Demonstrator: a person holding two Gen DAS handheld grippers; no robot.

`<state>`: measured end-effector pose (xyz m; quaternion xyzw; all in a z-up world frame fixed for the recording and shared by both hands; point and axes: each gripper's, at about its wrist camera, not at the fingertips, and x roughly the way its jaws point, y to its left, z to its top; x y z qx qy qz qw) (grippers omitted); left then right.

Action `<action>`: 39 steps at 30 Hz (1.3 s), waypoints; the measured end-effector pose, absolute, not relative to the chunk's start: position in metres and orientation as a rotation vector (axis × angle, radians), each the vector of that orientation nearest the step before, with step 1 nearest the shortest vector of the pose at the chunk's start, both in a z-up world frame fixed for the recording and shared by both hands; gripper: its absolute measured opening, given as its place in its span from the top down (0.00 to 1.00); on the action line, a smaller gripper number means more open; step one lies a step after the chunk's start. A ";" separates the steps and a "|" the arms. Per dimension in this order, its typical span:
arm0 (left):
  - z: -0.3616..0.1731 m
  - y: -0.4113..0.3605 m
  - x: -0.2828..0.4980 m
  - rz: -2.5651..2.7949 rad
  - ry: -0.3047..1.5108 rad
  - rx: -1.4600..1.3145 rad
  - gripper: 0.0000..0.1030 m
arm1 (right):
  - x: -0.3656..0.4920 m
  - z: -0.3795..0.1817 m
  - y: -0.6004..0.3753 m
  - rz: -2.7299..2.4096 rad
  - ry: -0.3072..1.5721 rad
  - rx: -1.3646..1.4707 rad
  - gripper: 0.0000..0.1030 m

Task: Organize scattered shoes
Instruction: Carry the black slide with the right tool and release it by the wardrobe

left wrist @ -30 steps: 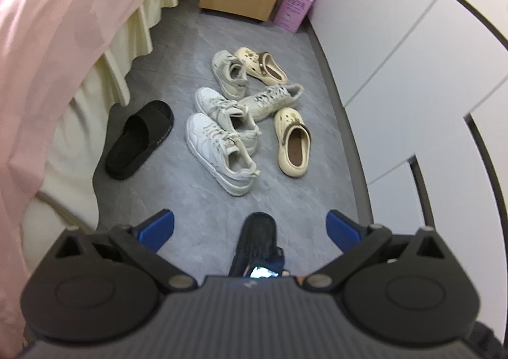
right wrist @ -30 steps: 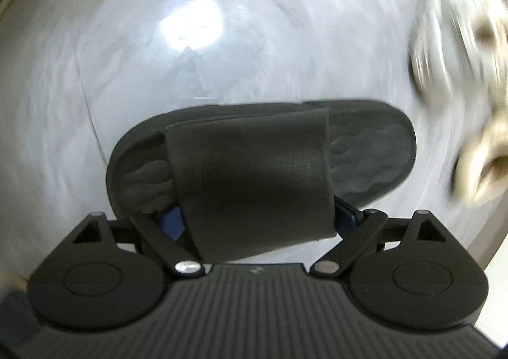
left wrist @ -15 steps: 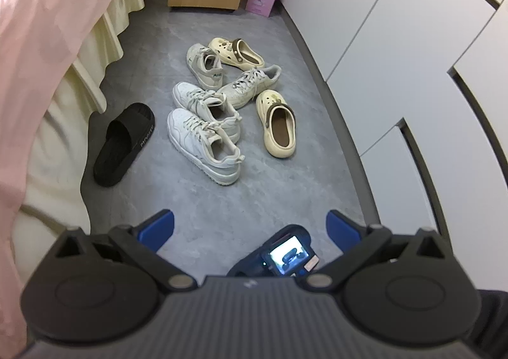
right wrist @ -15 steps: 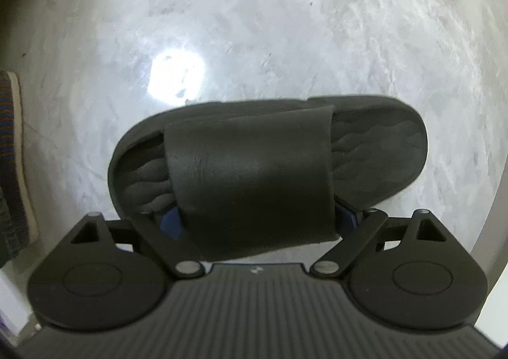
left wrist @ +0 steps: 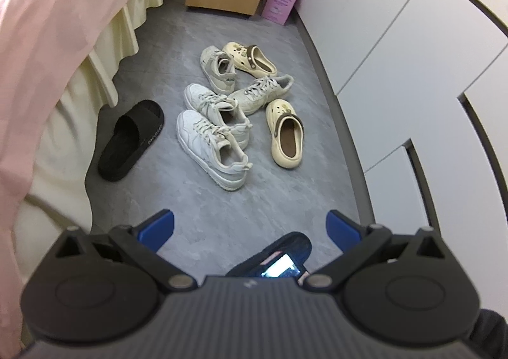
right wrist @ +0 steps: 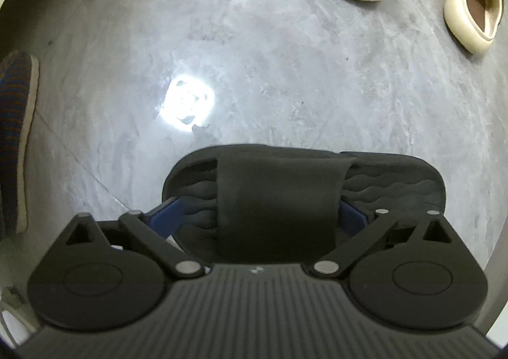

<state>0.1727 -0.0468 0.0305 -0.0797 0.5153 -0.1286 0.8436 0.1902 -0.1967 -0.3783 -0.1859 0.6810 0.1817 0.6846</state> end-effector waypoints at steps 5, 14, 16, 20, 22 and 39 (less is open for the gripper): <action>0.032 -0.053 0.173 -0.291 1.089 -0.145 0.00 | 0.186 -0.397 -0.198 0.404 1.566 -0.489 0.03; 0.033 -0.057 0.166 -0.308 1.072 -0.117 0.00 | 0.197 -0.392 -0.213 0.291 1.554 -0.454 0.20; 0.034 -0.057 0.165 -0.309 1.068 -0.113 0.00 | 0.200 -0.388 -0.220 0.249 1.552 -0.435 0.20; 0.033 -0.063 0.158 -0.319 1.073 -0.110 0.00 | 0.199 -0.381 -0.239 0.187 1.562 -0.383 0.20; 0.033 -0.065 0.157 -0.322 1.075 -0.107 0.00 | 0.193 -0.380 -0.251 0.157 1.568 -0.354 0.20; 0.019 -0.077 0.165 -0.297 1.107 -0.057 0.00 | 0.144 -0.394 -0.364 -0.010 1.660 -0.217 0.20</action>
